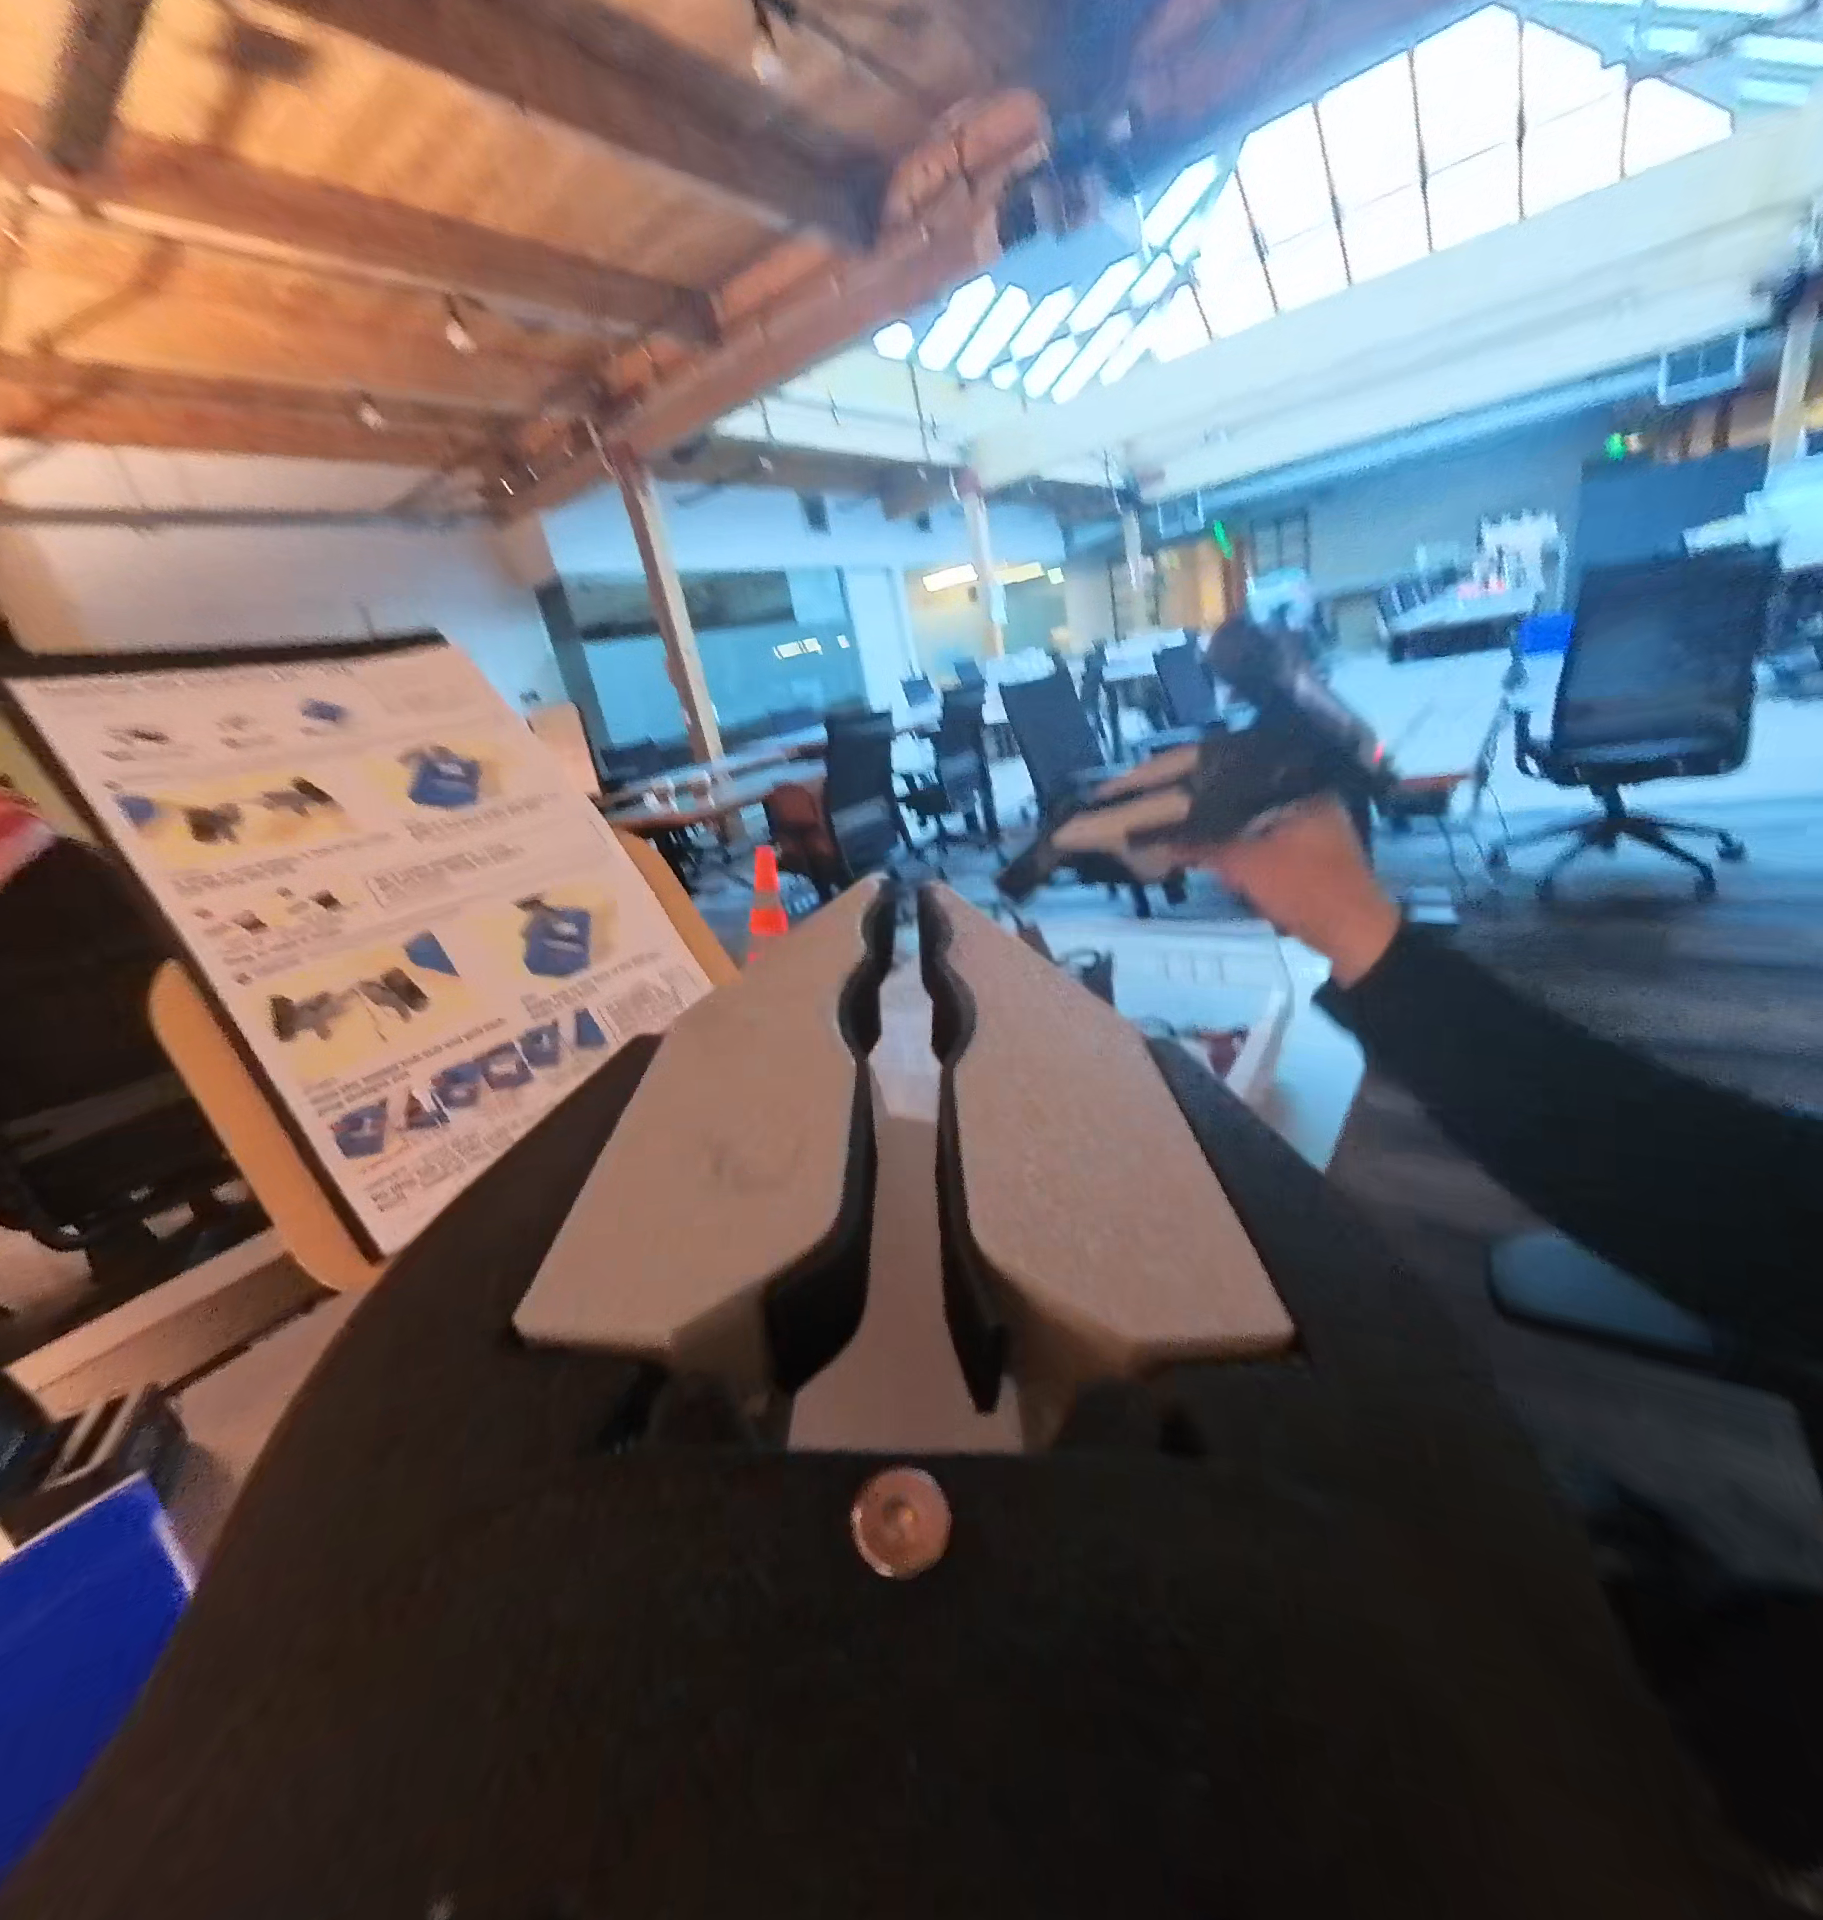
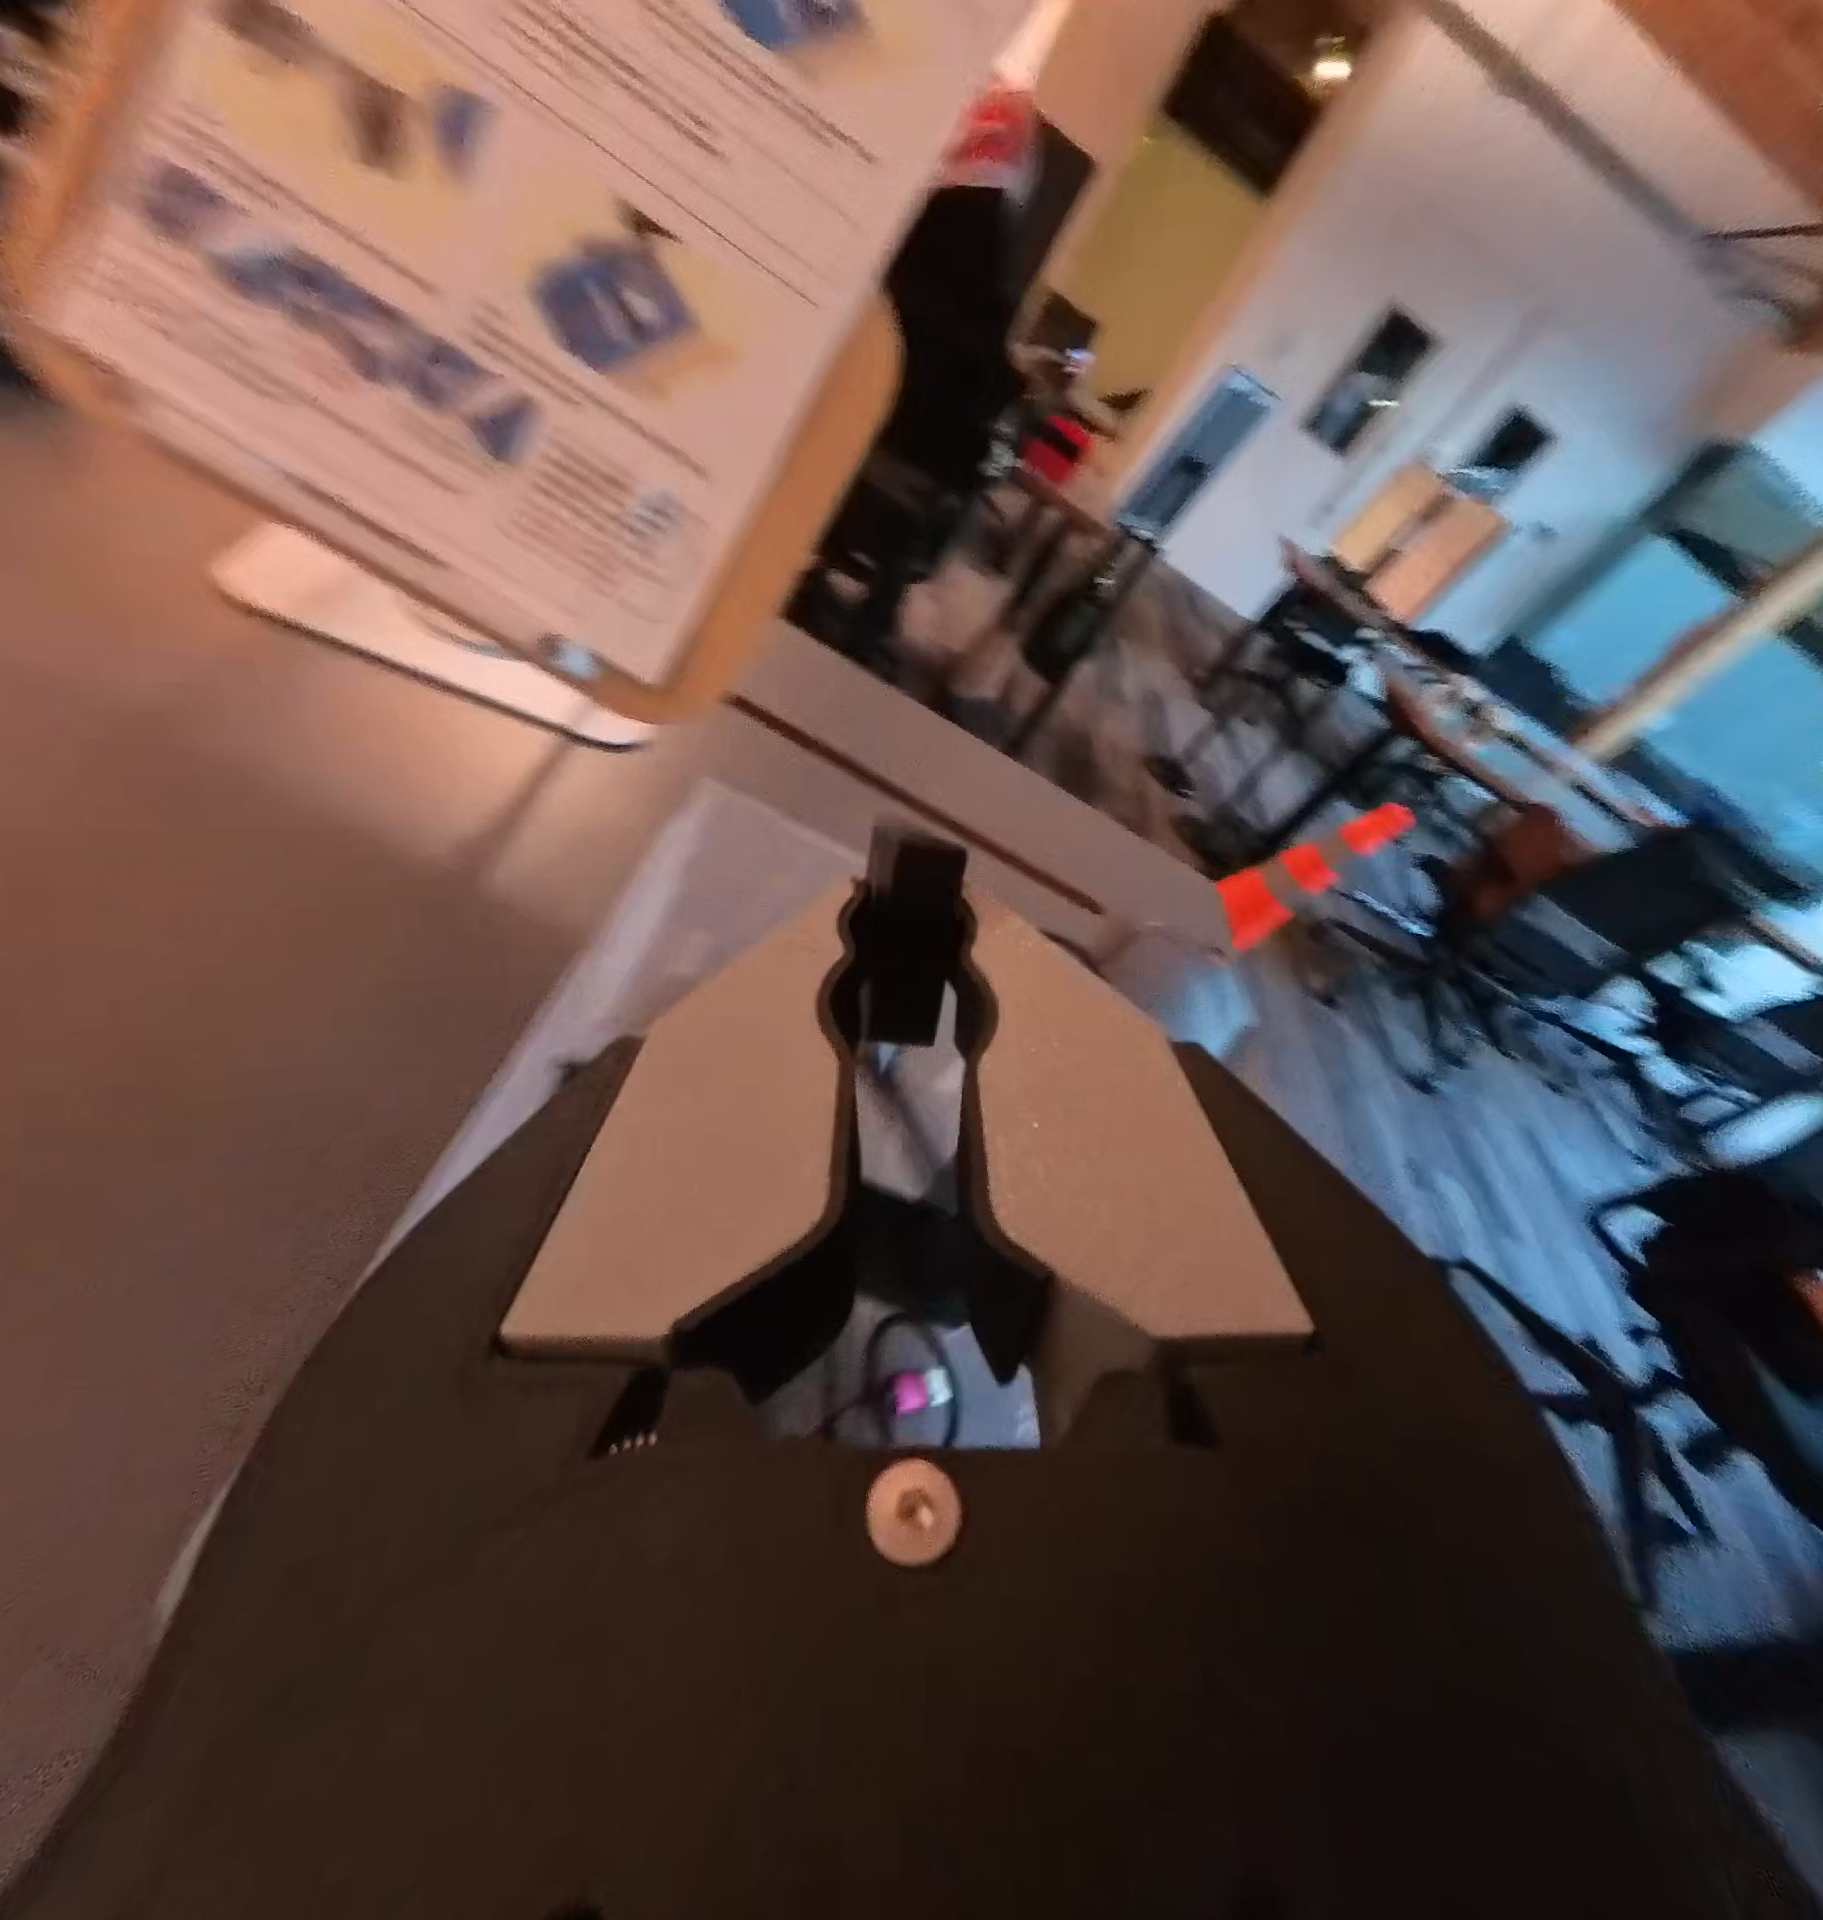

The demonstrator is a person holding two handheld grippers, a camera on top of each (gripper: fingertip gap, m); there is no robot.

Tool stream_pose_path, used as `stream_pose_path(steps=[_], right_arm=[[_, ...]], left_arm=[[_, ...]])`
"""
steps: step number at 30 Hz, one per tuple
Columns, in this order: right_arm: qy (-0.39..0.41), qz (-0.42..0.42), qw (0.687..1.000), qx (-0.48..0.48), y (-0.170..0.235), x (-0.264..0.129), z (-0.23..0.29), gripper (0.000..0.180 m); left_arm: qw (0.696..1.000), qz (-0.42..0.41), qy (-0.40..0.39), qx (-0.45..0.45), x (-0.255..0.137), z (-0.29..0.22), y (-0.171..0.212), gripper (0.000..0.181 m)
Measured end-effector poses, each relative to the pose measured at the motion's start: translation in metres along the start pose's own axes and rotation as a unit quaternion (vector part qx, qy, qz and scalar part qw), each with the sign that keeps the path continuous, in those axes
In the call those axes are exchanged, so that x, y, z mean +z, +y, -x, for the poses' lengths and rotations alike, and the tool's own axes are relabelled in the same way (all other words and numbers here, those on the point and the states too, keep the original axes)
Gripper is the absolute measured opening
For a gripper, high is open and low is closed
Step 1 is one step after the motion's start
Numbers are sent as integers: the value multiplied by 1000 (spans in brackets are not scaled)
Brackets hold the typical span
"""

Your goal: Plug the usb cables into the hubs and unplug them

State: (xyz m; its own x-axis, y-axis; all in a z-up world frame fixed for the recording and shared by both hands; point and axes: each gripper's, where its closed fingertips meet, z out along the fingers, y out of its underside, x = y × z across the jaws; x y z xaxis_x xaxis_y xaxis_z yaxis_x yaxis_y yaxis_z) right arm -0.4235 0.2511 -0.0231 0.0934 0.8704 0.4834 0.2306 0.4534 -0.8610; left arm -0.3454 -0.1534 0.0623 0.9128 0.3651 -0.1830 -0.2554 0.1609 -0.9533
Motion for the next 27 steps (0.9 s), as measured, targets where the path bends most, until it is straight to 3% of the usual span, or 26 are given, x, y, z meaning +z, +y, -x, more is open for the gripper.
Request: stream_pose_path(steps=[2, 6, 10, 14, 18, 24, 27], right_arm=[[43, 10, 999, 0, 18, 42, -19, 17], [-45, 91, 994, 37, 56, 105, -1, 14], [-166, 178, 969, 43, 74, 141, 29, 11], [-200, 217, 955, 4, 71, 161, 32, 11], [-157, 246, 956, -36, 58, 146, 23, 27], [-163, 38, 986, 19, -19, 52, 53, 35], [-269, -64, 960, 48, -38, -11, 101, 24]], left_arm=[[999, -45, -25, 0, -10, 2, -20, 0], [993, -105, -57, 16, -30, -2, -49, 0], [994, -67, -72, 51, -29, -8, -42, 0], [997, -23, -58, 53, -24, -16, -29, 0], [994, -40, -80, 62, -37, -18, -43, 0], [976, -118, -156, 98, -69, -17, -81, 0], [975, -107, -168, 93, -74, -16, -82, 0]])
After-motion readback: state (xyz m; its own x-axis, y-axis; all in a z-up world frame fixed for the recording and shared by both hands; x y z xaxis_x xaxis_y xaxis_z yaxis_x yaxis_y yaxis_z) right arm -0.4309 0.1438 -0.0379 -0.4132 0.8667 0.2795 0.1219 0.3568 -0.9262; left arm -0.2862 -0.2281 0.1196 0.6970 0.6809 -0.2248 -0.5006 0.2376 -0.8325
